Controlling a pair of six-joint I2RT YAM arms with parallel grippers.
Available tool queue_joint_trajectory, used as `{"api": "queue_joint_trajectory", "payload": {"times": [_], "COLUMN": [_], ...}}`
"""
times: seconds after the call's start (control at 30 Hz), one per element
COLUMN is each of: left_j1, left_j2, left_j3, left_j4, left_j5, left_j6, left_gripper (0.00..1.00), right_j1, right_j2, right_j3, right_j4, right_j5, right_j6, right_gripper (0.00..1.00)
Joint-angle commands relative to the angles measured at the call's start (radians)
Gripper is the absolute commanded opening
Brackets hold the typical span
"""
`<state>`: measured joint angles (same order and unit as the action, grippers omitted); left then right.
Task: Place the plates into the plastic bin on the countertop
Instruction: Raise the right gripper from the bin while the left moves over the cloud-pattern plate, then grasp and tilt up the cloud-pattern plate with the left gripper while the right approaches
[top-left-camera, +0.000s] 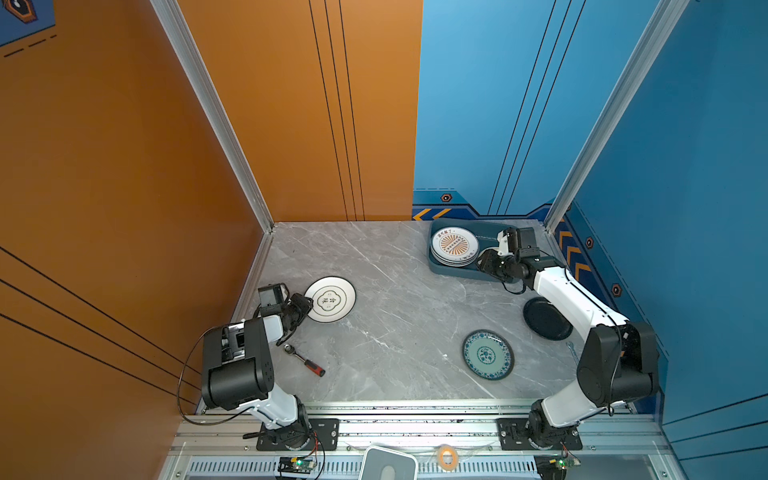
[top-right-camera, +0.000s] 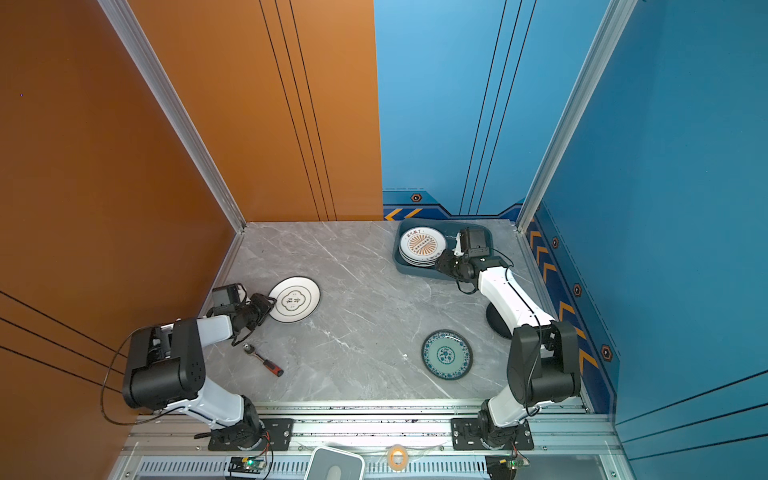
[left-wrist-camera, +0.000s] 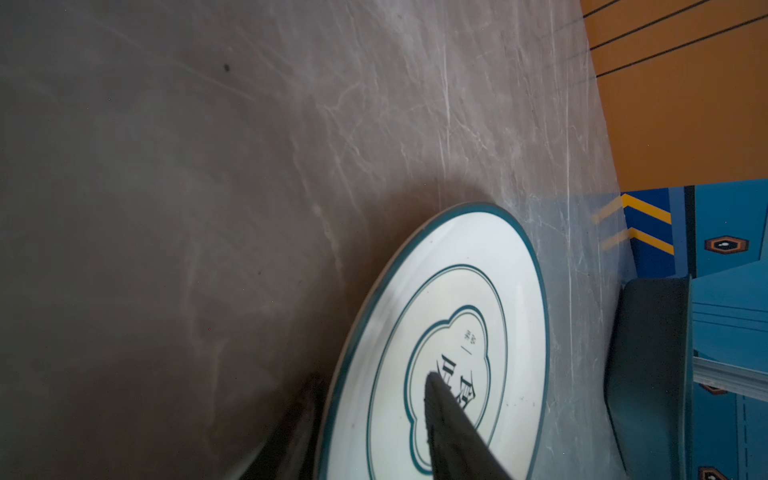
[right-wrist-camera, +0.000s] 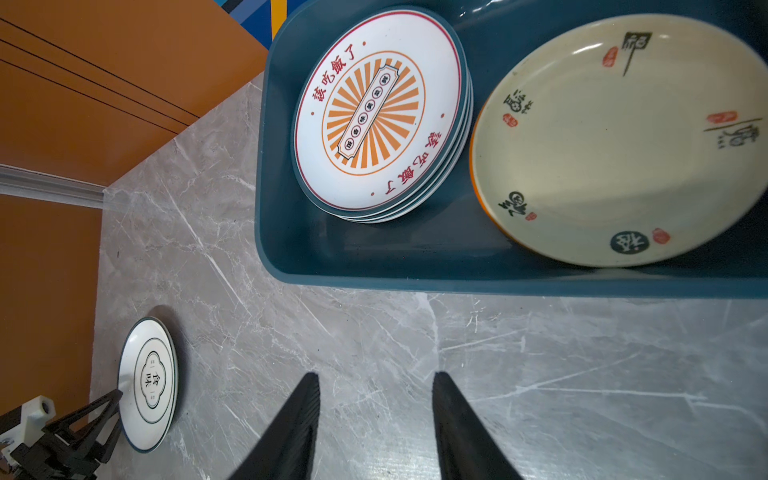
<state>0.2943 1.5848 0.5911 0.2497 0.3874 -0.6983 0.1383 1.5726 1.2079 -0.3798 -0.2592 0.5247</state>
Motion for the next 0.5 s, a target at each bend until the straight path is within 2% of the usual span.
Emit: {"api": "queue_joint_trajectory", "payload": {"times": [0.0, 0.17, 0.37, 0.4, 0.43, 0.47], "left_j1": [-0.006, -0.013, -0.03, -0.033, -0.036, -0.037], "left_j2": [0.039, 0.066, 0.087, 0.087, 0.086, 0.086], "left_j3": [-0.026, -0.044, -0.05, -0.047, -0.048, -0.048], "left_j4": [-0.028, 0.059, 0.082, 0.084, 0.084, 0.084], "left_j5": [0.044, 0.11, 0.124, 0.128, 0.128, 0.125], "left_j6": [0.01, -0.003, 0.005, 0.008, 0.01, 0.011], "left_gripper": [0.39, 0.31, 0.27, 0.24, 0.16, 0.04], "right_j1": [0.011, 0.019, 0.027, 0.028, 0.029, 0.029], "right_j2": [-0.01, -0.011, -0.007, -0.008, -0.007, -0.007], "right_j3": [-0.016, -0.016, -0.015, -0.015, -0.016, -0.016], "right_j4": [0.021, 0.022, 0.019, 0.018, 0.016, 0.014], "right_j5": [-0.008, -0.009, -0.012, -0.01, -0.009, -0.009], "right_j6": [0.015, 0.015, 0.017, 0.017, 0.016, 0.017], "right_gripper": [0.47, 0.47, 0.47, 0.47, 0.47, 0.47]}}
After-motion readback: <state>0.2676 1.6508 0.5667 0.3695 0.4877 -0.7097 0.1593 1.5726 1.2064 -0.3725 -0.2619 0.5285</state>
